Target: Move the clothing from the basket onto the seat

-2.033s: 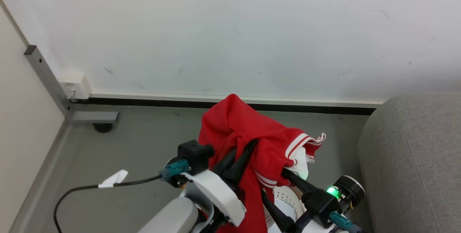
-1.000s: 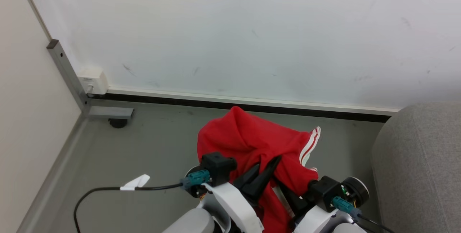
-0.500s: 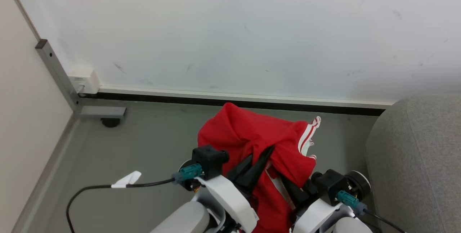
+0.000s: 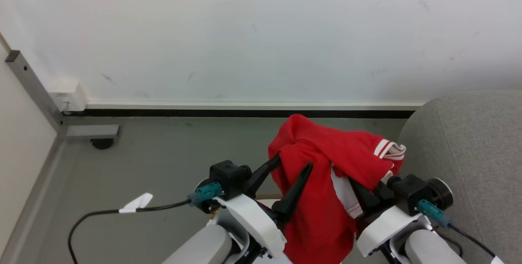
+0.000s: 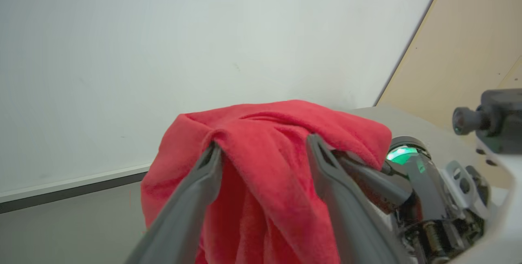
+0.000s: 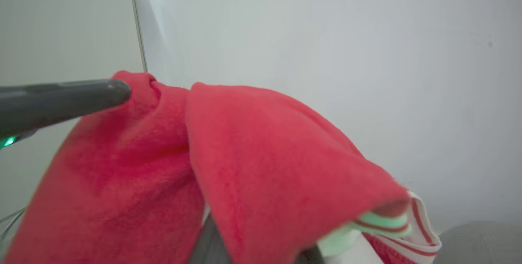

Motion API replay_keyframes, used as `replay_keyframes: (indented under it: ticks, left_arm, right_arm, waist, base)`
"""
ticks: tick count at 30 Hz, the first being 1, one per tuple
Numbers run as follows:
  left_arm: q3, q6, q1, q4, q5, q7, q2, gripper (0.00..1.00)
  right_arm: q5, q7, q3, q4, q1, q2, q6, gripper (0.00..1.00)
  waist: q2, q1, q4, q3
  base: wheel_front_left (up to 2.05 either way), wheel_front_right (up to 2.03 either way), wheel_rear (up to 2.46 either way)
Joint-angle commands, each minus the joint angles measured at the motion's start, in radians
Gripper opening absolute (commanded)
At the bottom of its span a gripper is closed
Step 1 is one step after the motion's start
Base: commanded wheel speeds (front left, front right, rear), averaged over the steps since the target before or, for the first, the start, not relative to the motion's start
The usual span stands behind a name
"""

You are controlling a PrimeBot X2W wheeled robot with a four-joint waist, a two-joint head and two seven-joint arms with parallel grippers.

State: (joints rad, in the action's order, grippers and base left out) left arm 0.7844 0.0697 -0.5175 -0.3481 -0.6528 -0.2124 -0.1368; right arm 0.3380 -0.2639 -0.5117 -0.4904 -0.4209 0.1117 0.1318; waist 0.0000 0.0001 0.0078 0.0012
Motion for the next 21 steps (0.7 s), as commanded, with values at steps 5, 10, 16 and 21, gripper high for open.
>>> replay_keyframes:
  ticks: [5,10,16,21]
  left_arm:
    - [-0.005,-0.005,-0.001,0.001,-0.006,-0.015,-0.011,1.00]
    - [-0.001,-0.001,0.002,0.015,0.005,-0.026,-0.015,1.00]
    - [0.004,-0.006,-0.004,0.033,0.038,-0.036,-0.024,1.00]
    - [0.012,-0.003,-0.007,0.039,0.064,-0.043,-0.032,1.00]
  right_arm:
    - [-0.022,-0.001,0.065,0.053,0.004,0.033,-0.002,0.00]
    - [-0.044,-0.001,0.117,0.100,0.015,0.051,-0.002,0.00]
    - [-0.063,-0.001,0.158,0.146,0.035,0.066,-0.002,0.00]
    - [-0.074,-0.001,0.185,0.175,0.054,0.075,-0.002,0.00]
  waist:
    - [0.0000,-0.0001,-0.068,0.014]
    - [0.0000,-0.0001,-0.138,0.020]
    - [0.0000,-0.0001,-0.231,0.027]
    - [0.0000,-0.0001,-0.303,0.035]
  base:
    - [0.00,0.00,0.00]
    - [0.00,0.00,0.00]
    - [0.00,0.00,0.00]
    - [0.00,0.00,0.00]
